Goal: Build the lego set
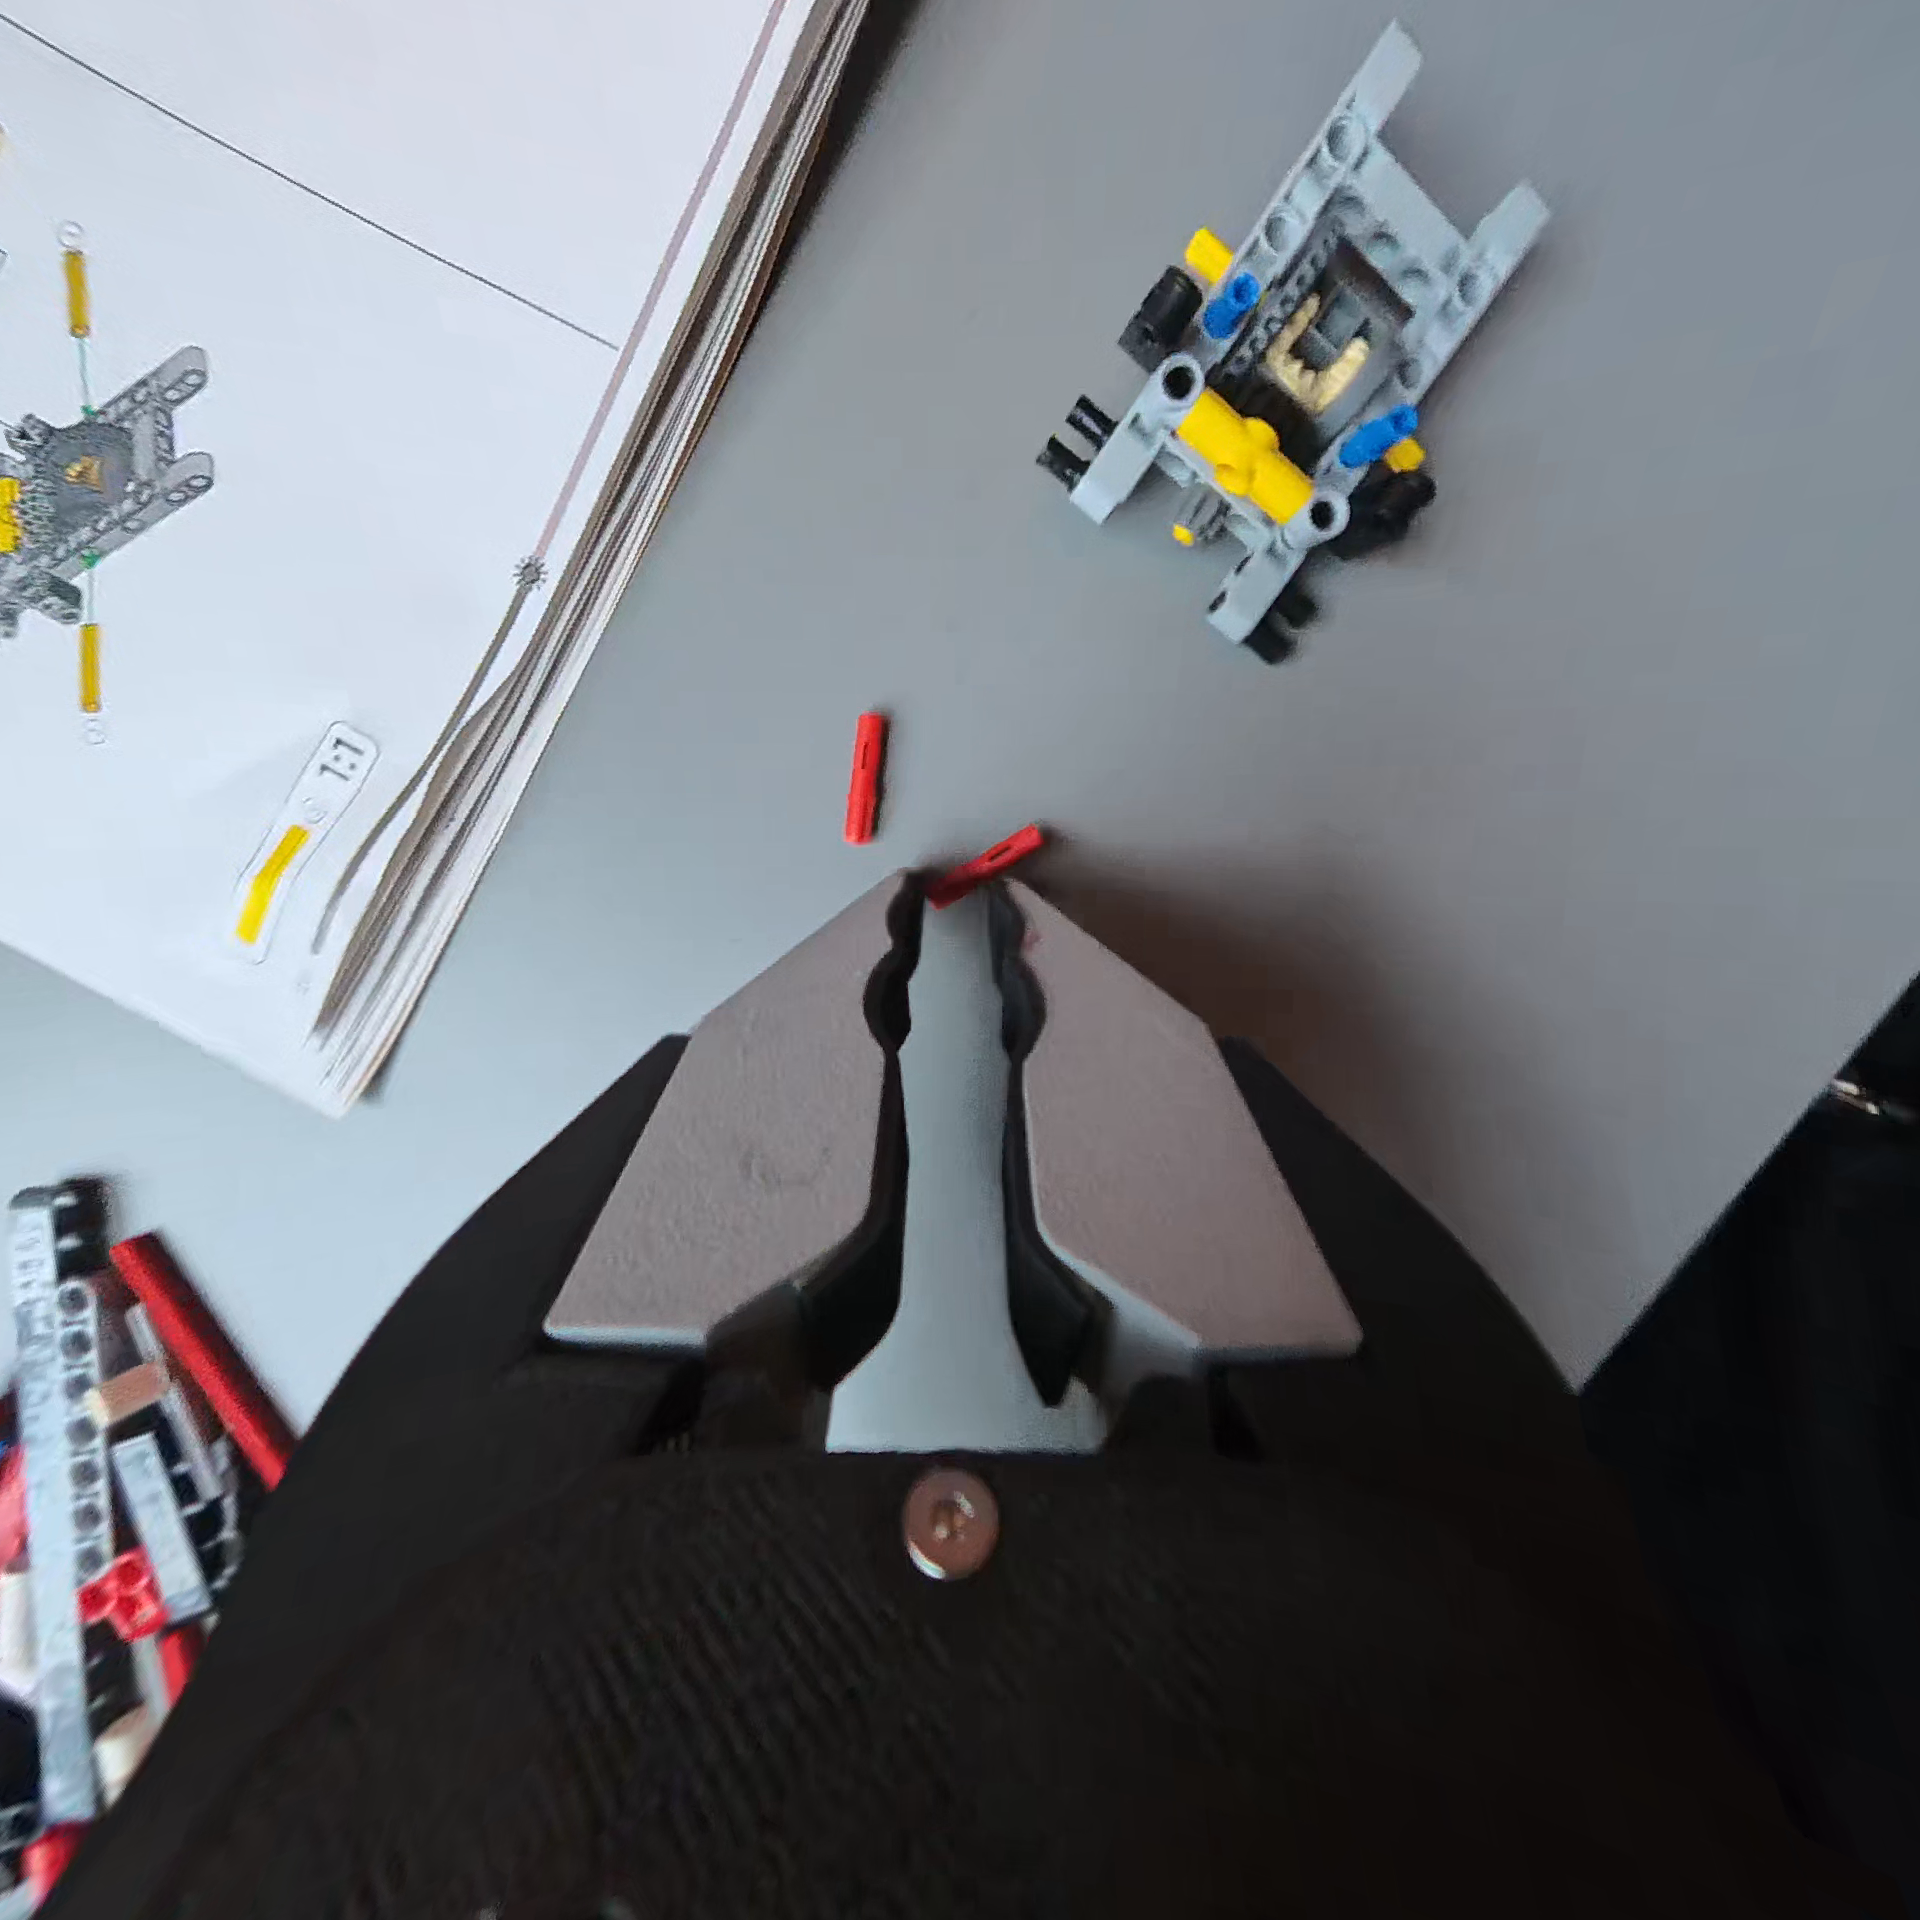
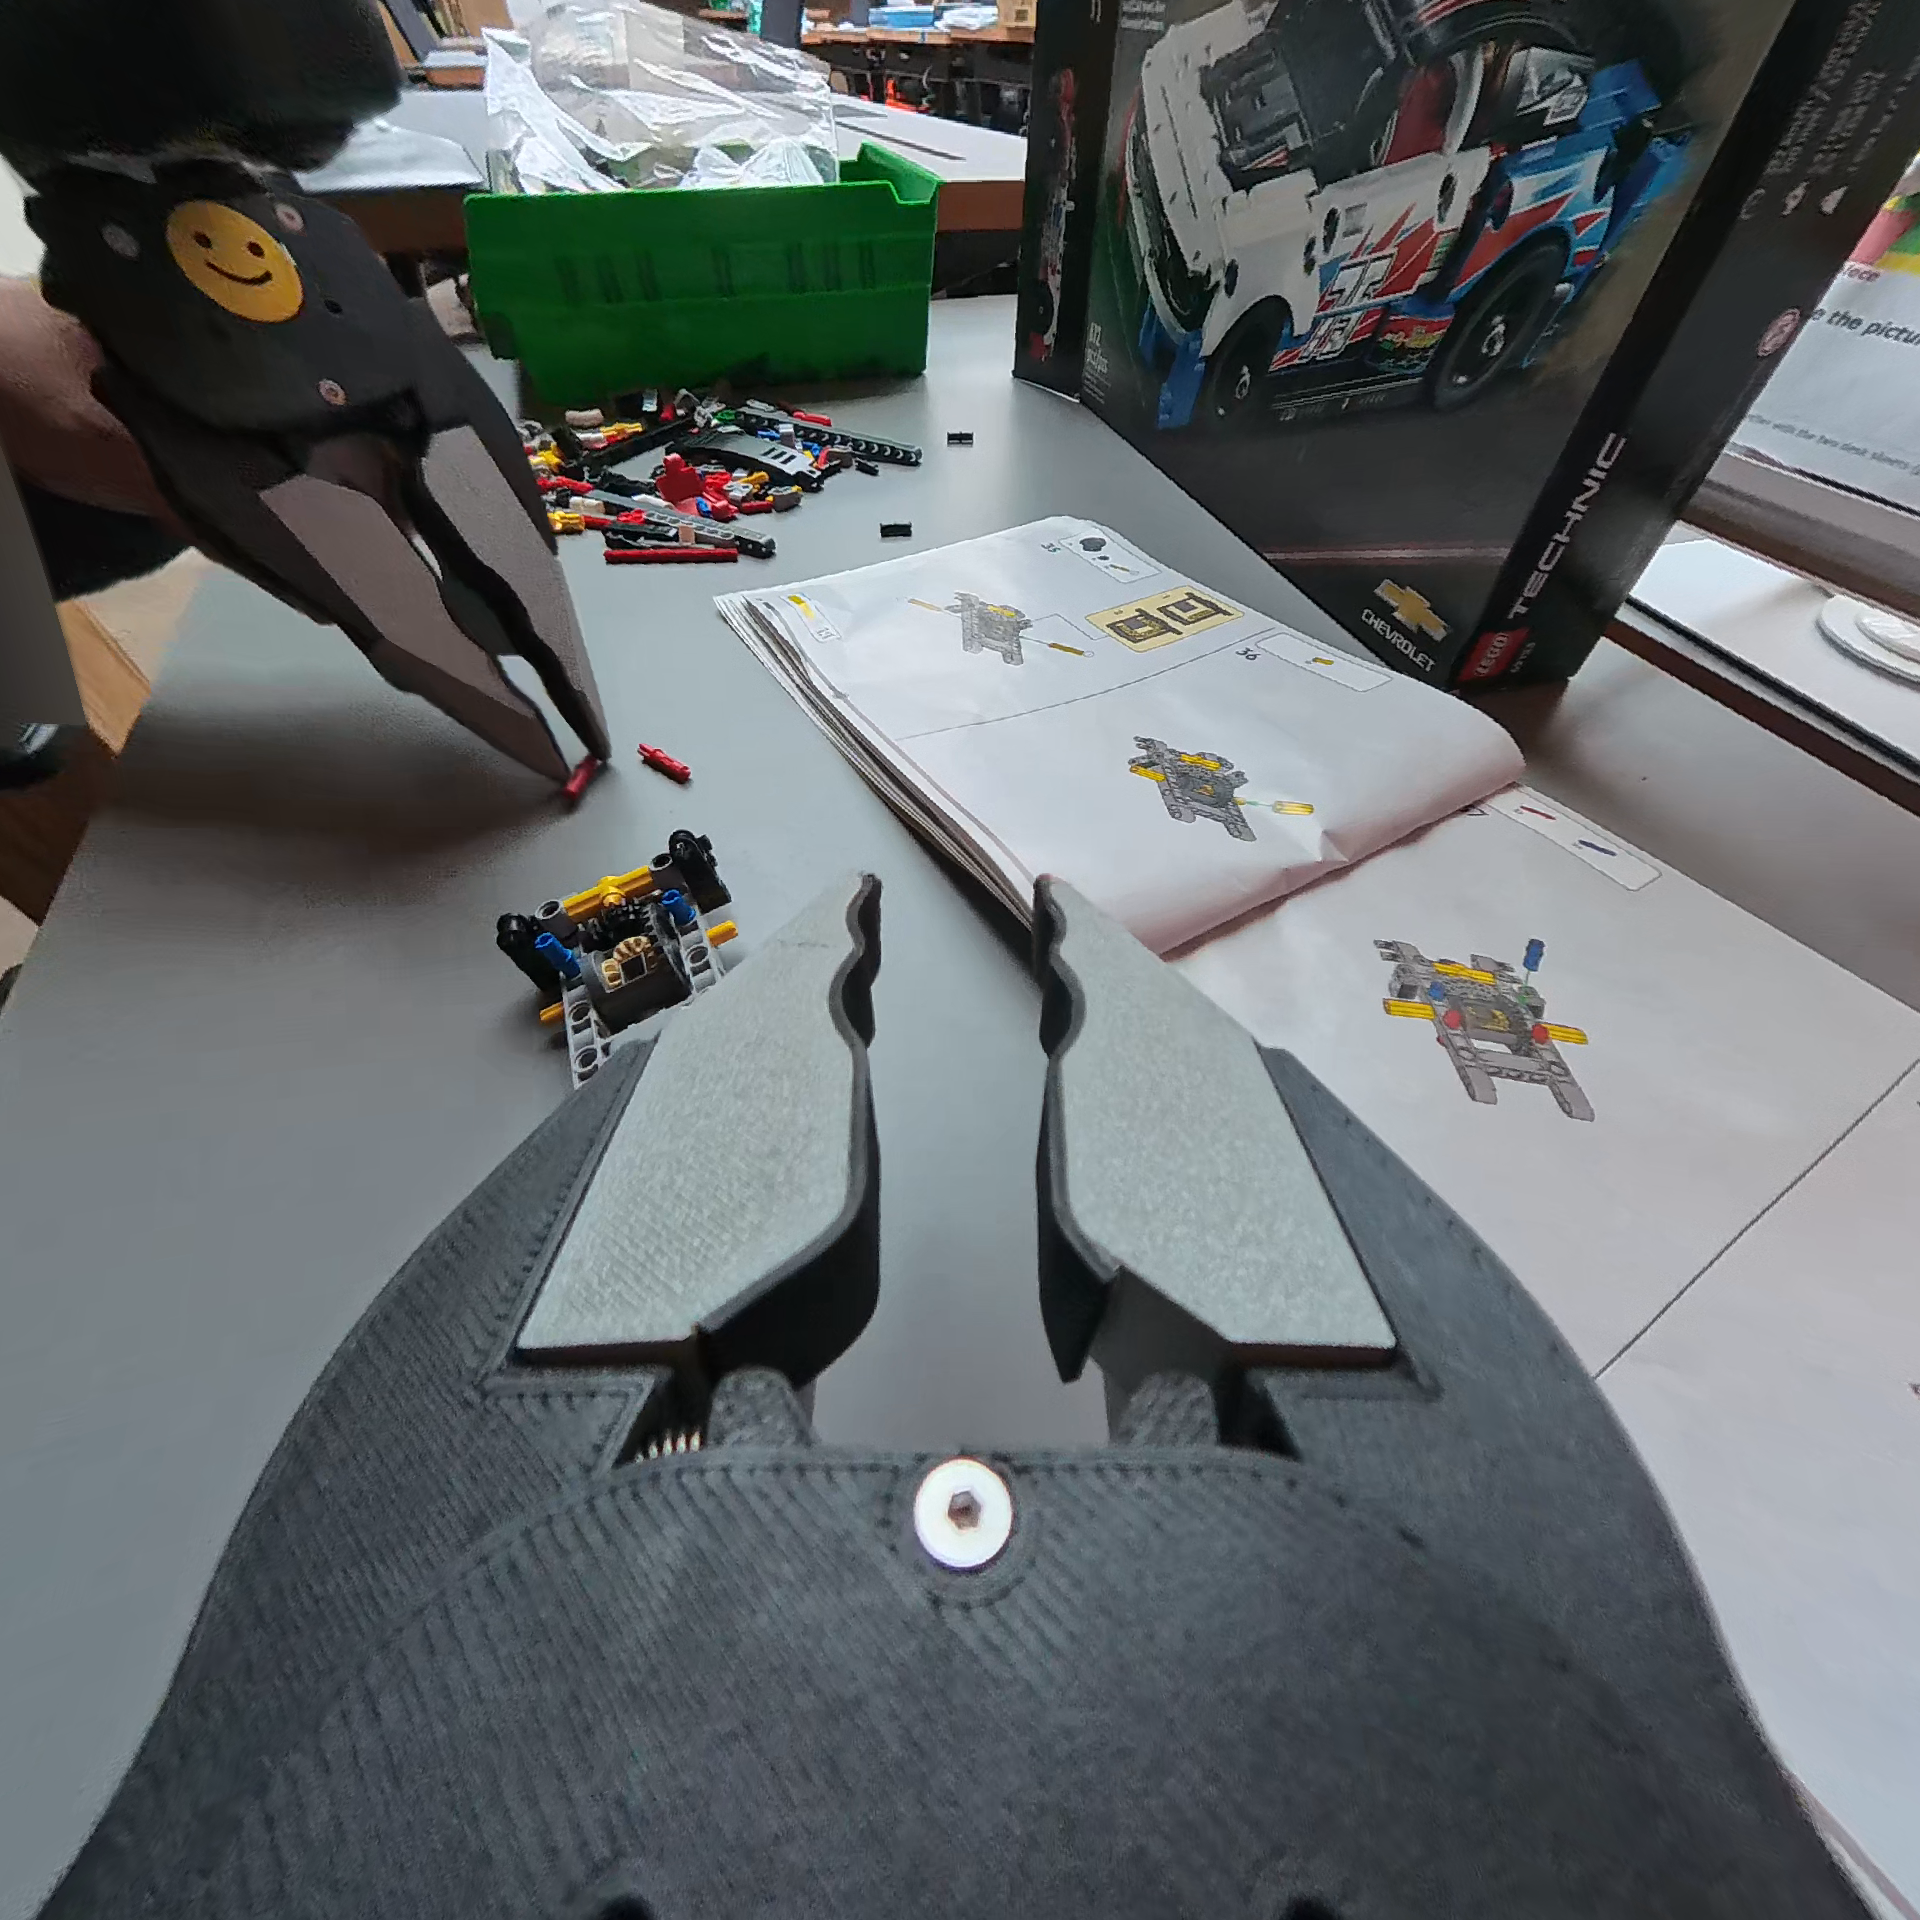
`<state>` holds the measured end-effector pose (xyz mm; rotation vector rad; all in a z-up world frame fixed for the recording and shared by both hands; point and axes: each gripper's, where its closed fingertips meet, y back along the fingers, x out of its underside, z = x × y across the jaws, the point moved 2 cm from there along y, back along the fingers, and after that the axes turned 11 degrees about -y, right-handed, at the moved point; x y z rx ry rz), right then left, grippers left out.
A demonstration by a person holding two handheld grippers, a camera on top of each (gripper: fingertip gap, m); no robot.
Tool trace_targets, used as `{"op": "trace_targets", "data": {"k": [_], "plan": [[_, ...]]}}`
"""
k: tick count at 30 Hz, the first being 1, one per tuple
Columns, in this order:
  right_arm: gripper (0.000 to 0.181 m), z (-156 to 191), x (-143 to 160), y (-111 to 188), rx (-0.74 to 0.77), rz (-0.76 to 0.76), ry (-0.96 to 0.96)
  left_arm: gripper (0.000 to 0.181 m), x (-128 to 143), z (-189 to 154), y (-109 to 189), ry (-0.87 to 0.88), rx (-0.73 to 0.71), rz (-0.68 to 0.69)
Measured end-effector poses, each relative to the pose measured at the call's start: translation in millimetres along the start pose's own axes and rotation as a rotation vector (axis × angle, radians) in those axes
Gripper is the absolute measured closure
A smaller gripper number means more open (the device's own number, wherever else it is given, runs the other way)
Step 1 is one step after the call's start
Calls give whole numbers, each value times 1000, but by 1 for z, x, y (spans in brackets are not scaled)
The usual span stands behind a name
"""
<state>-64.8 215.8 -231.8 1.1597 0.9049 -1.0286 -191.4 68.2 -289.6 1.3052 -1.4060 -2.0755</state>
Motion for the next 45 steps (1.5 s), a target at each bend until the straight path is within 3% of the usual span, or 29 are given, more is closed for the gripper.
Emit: {"op": "trace_targets", "data": {"k": [5,8,12,19,22,28,32,39,45], "plan": [[157,0,2,-1,5,17,6,157,-6,1,1,120,-29,-38],[158,1,2,-1,3,22,11,165,-6,-2,12,133,-14,-77],[158,2,2,-2,-5,27,9,165,-5,15,18,95,-101,-97],[157,1,3,-1,-17,24,-11,168,-11,19,0,98,-6,-110],[157,0,2,0,-16,20,-17,177,-6,23,-6,90,-8,-82],[157,3,2,0,-34,18,-16,178,-2,35,-1,75,-60,-90],[156,11,0,2,-79,15,-15,179,-30,22,12,3,-42,-220],[153,67,1,11,-343,-1,-75,179,-110,-51,18,-333,73,-575],[154,64,-4,16,-301,-42,-44,180,-127,-47,5,-427,76,-692]]}}
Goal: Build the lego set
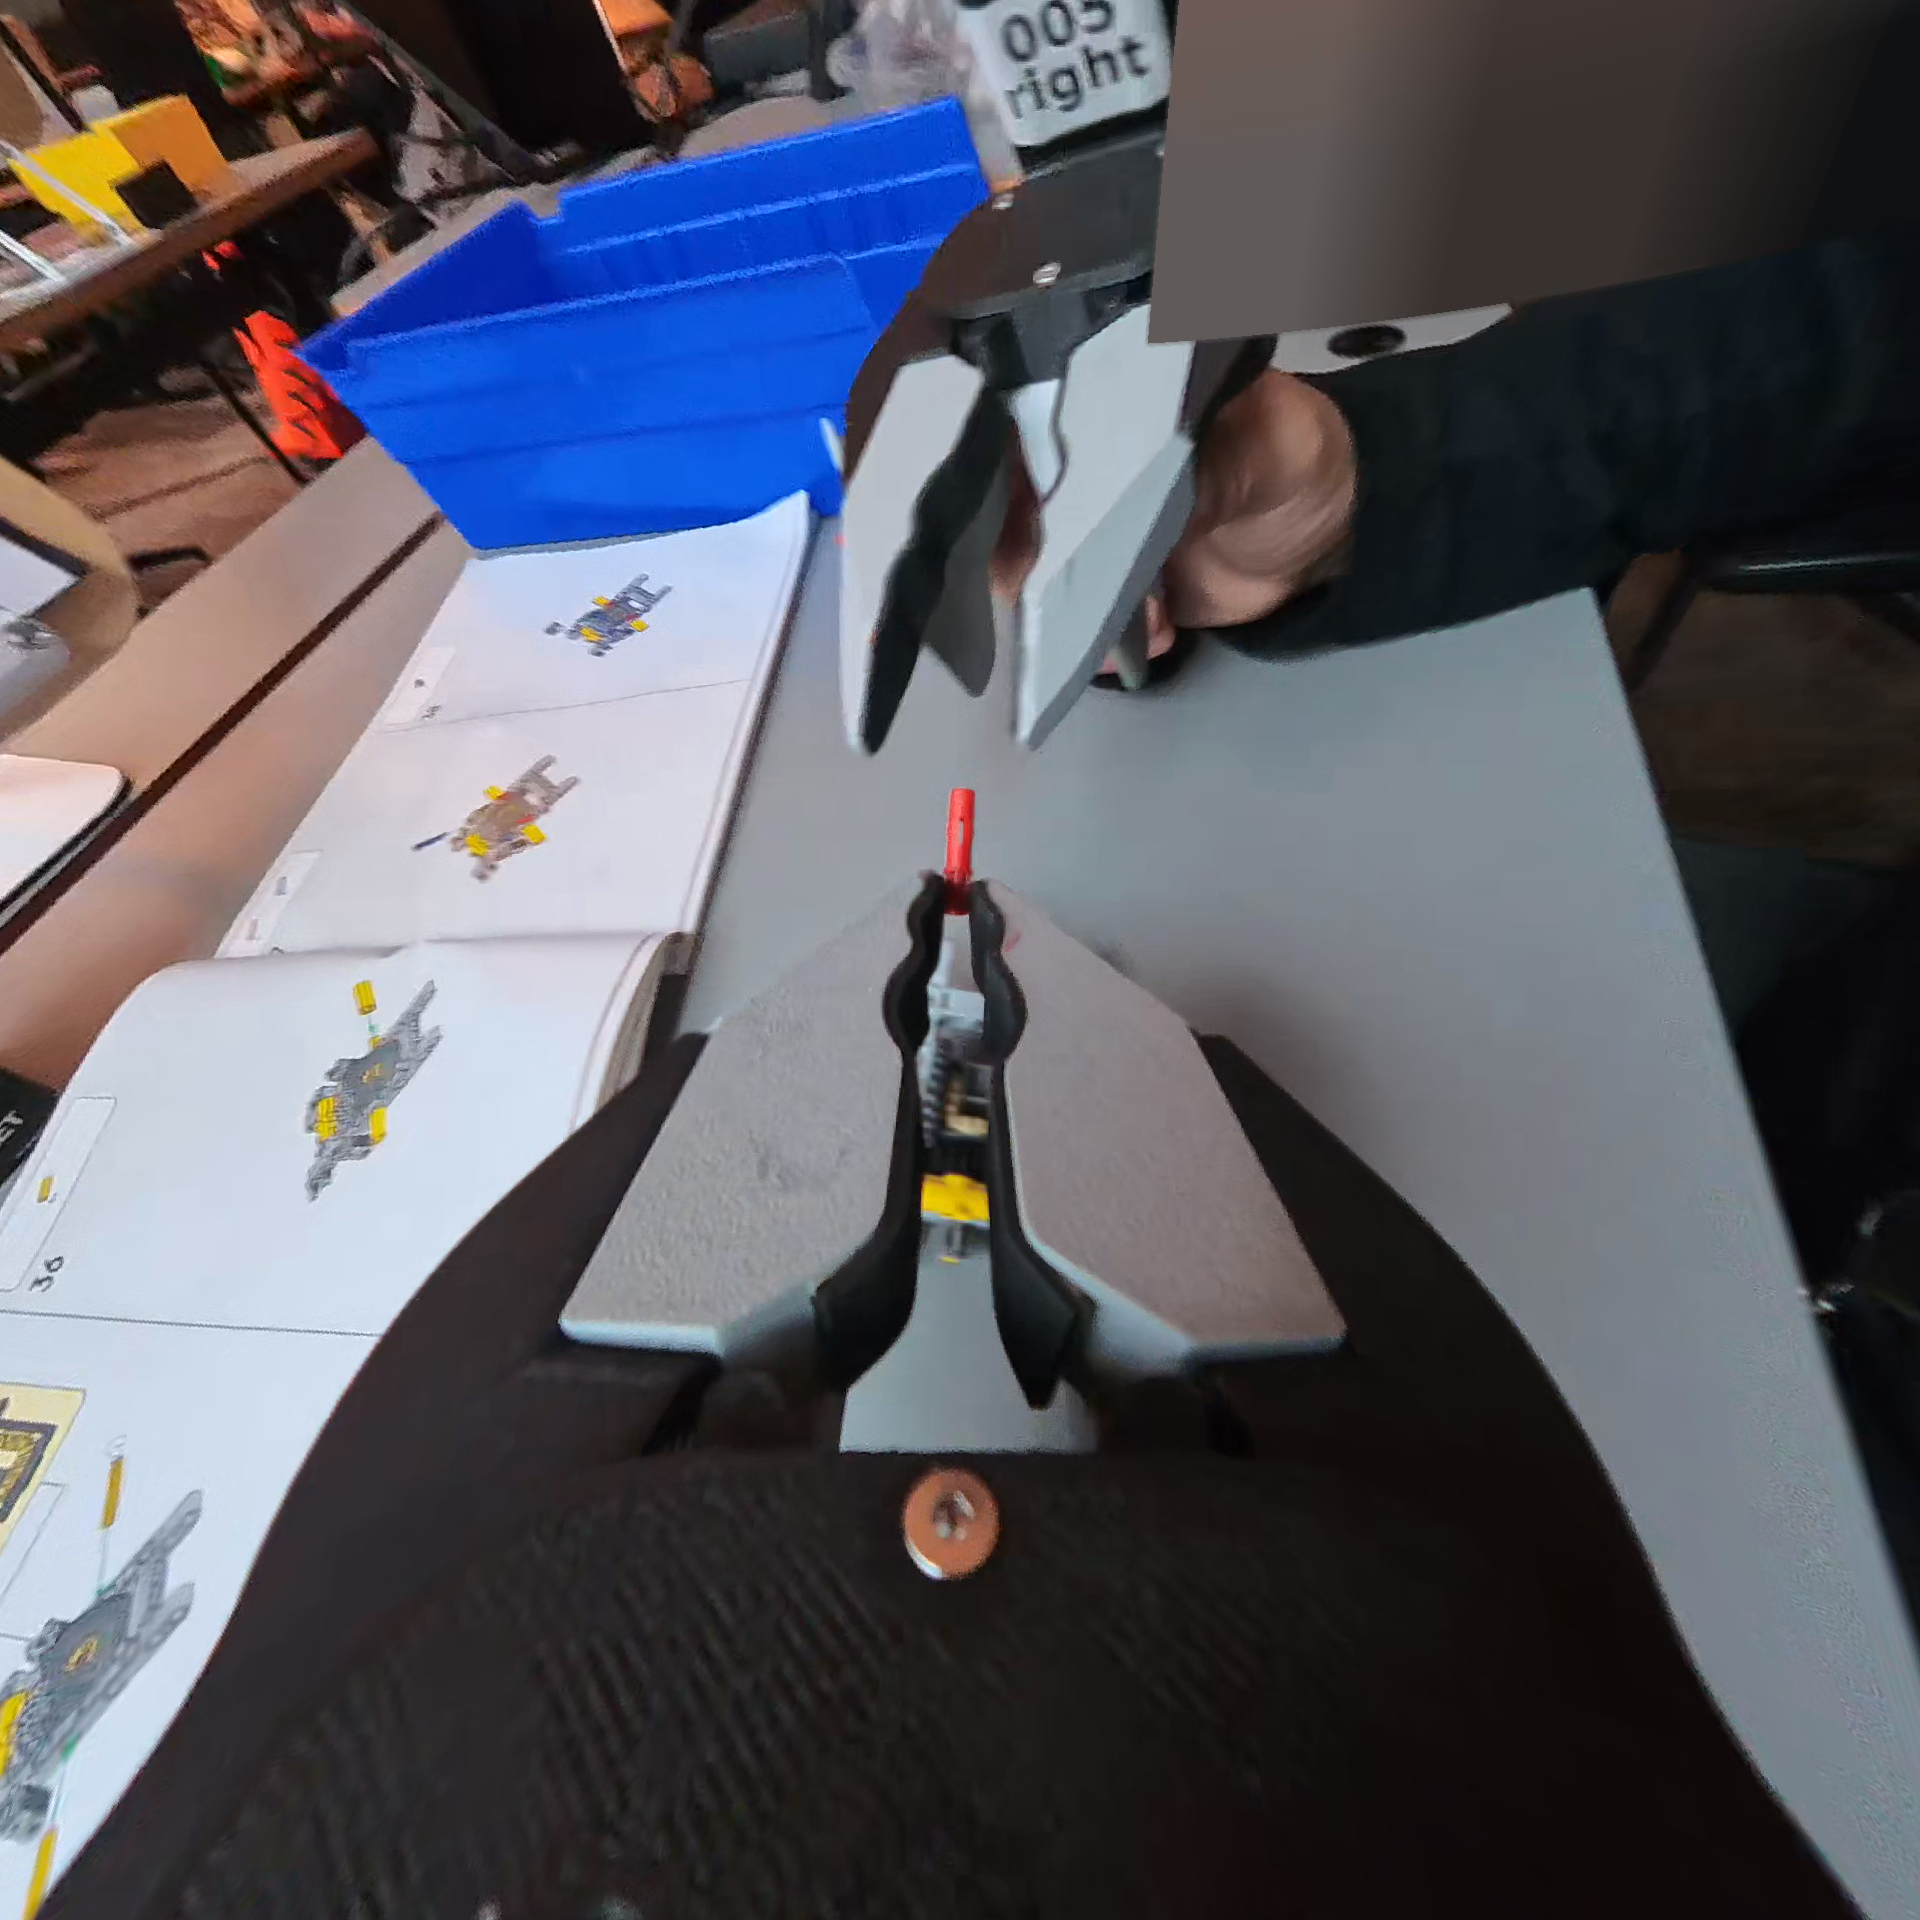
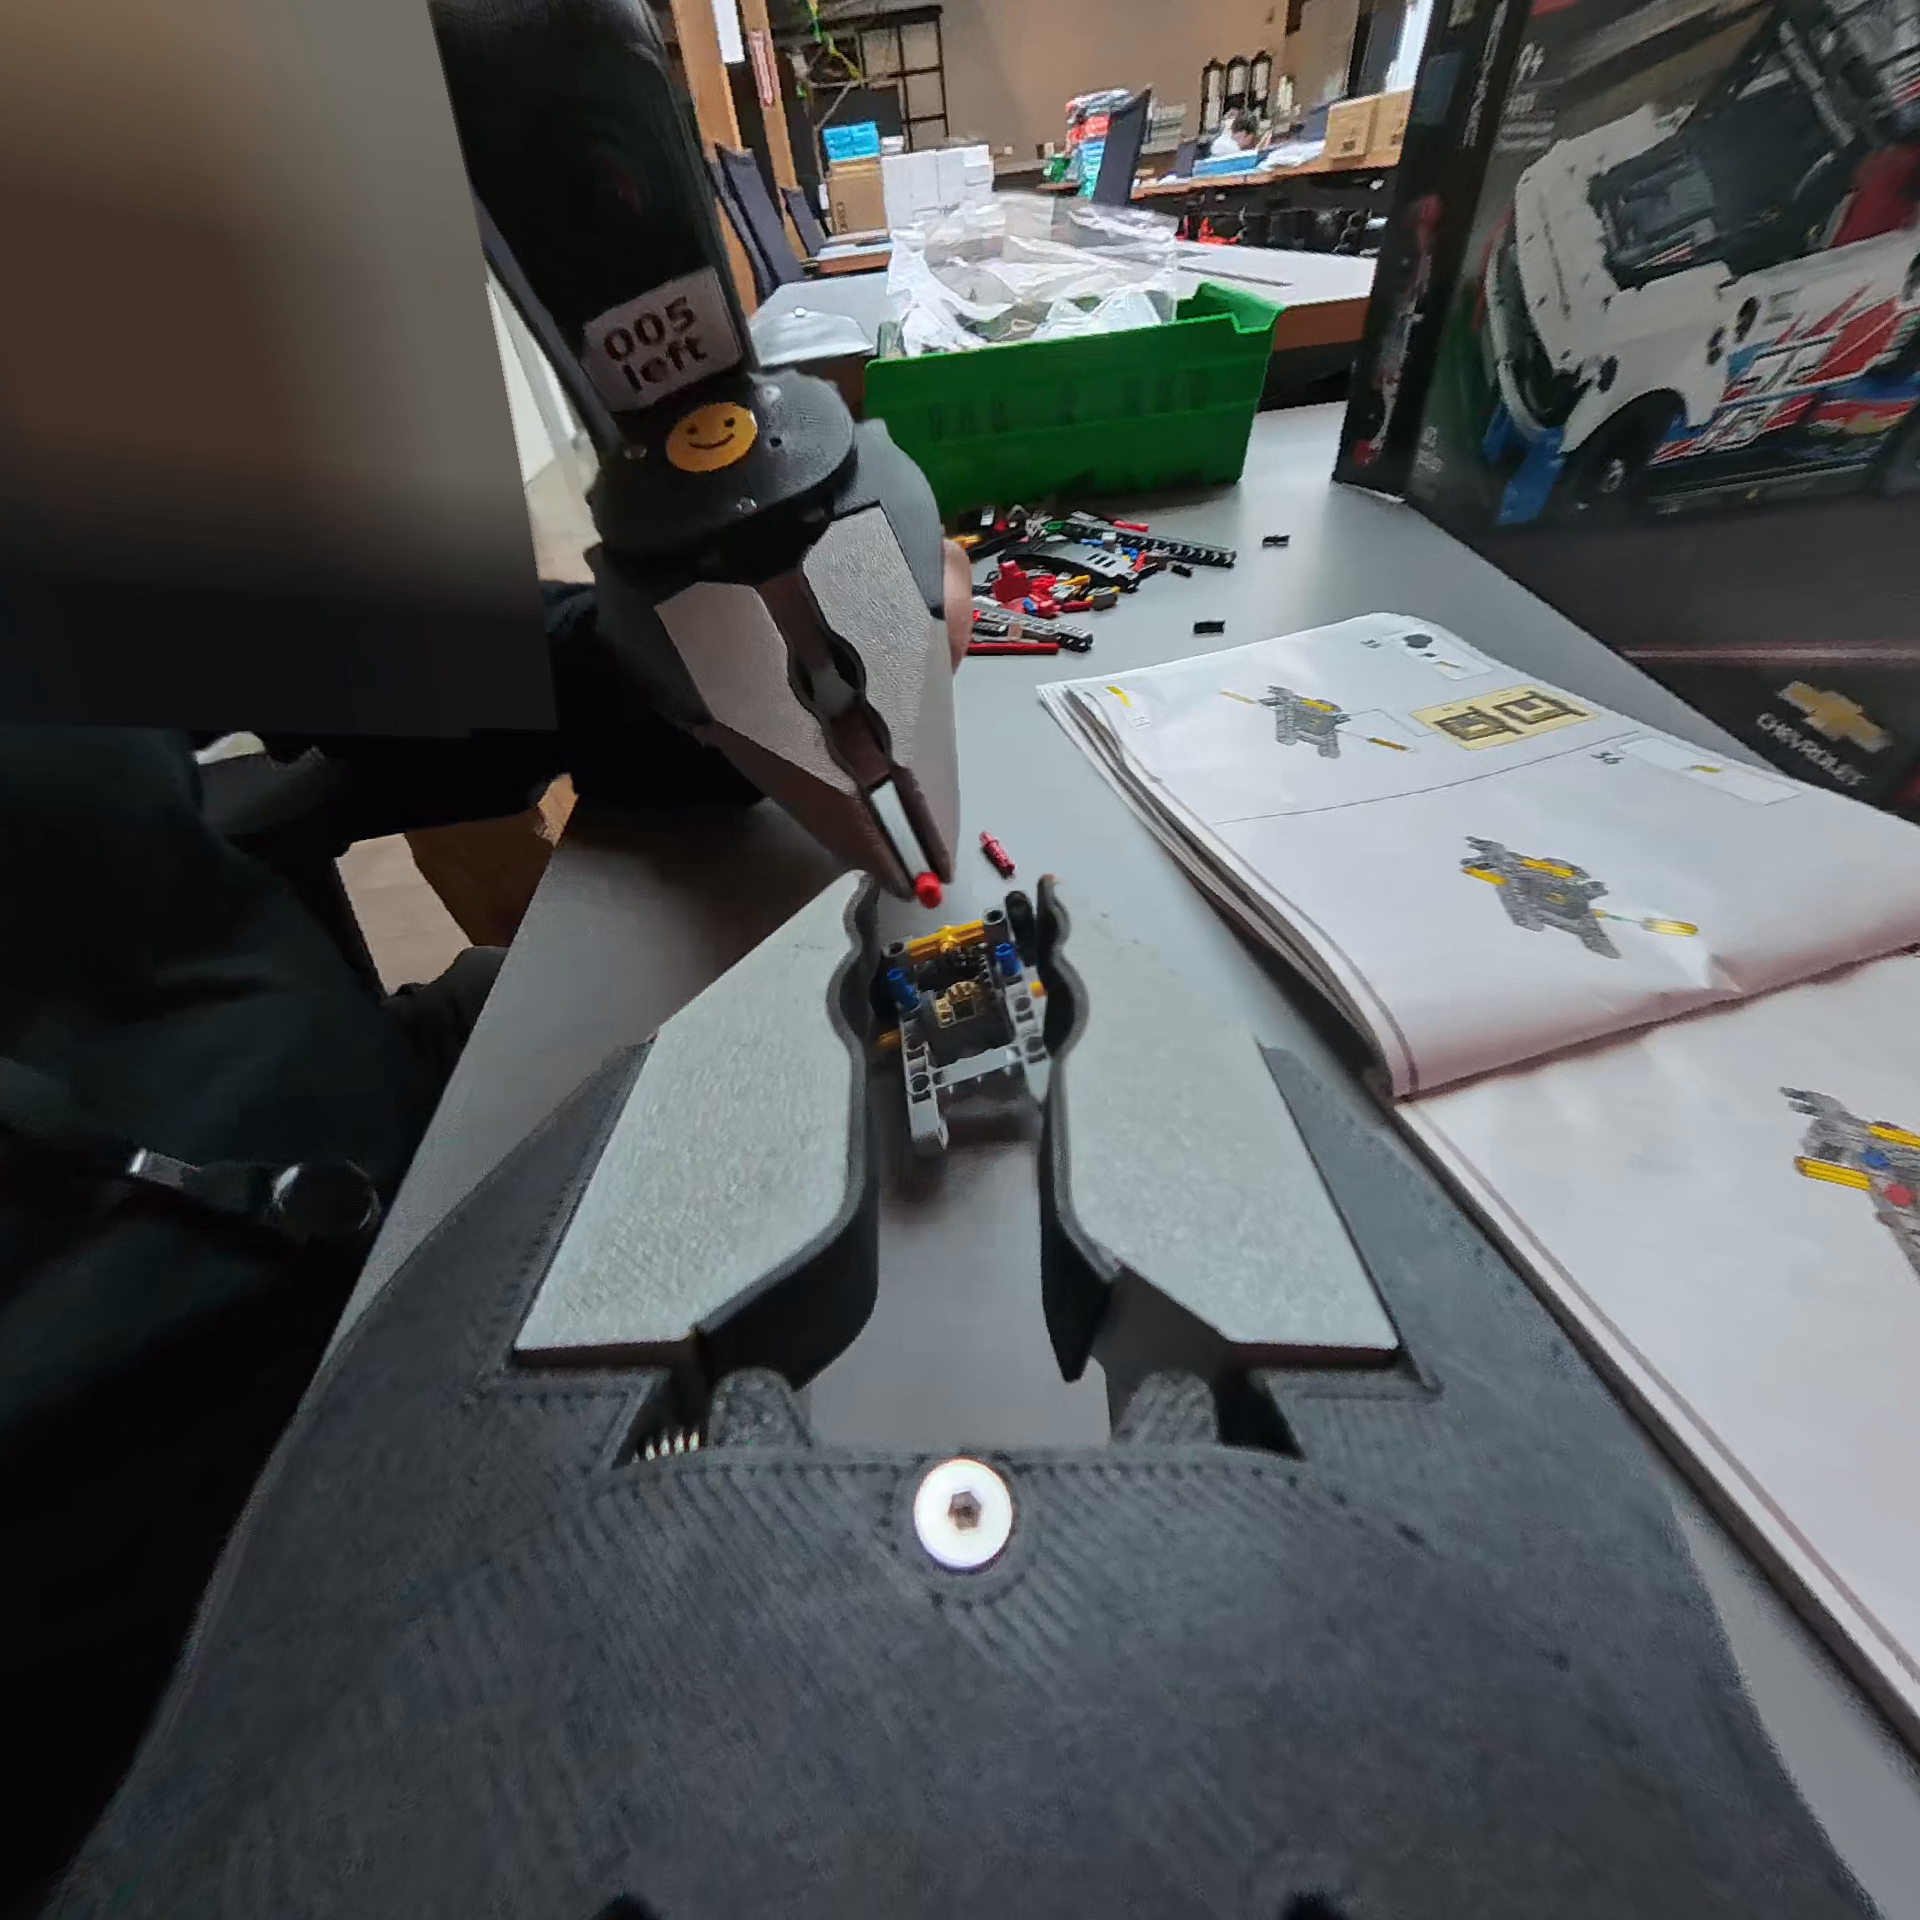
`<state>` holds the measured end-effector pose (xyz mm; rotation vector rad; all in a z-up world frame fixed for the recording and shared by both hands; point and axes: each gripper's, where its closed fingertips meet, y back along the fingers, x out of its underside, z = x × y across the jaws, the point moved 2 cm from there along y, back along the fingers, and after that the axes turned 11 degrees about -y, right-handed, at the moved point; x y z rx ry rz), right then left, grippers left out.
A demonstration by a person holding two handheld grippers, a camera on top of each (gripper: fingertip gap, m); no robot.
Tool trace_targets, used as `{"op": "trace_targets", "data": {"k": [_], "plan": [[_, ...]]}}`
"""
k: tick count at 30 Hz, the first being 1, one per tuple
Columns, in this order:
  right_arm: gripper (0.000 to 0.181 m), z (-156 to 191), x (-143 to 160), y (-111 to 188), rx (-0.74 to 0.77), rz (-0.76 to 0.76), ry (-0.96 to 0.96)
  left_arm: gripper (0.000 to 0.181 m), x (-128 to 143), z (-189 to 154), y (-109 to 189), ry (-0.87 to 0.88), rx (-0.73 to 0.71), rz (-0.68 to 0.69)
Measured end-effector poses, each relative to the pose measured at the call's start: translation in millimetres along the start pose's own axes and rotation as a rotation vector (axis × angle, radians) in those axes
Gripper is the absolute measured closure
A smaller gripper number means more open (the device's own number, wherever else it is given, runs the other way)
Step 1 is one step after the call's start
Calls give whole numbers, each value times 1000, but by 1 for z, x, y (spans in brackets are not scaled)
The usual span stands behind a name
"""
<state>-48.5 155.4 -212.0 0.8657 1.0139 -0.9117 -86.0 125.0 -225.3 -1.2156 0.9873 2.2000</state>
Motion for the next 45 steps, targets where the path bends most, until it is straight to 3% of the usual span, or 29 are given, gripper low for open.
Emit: {"op": "trace_targets", "data": {"k": [6,16,45], "plan": [[164,-19,-7,-1,81,-2,84,179,6,22,6,-60,-141,-53],[164,-19,-2,-7,63,37,82,179,27,14,-10,-27,-71,87],[168,-16,9,-16,84,106,127,179,28,14,-12,7,-62,93]]}}
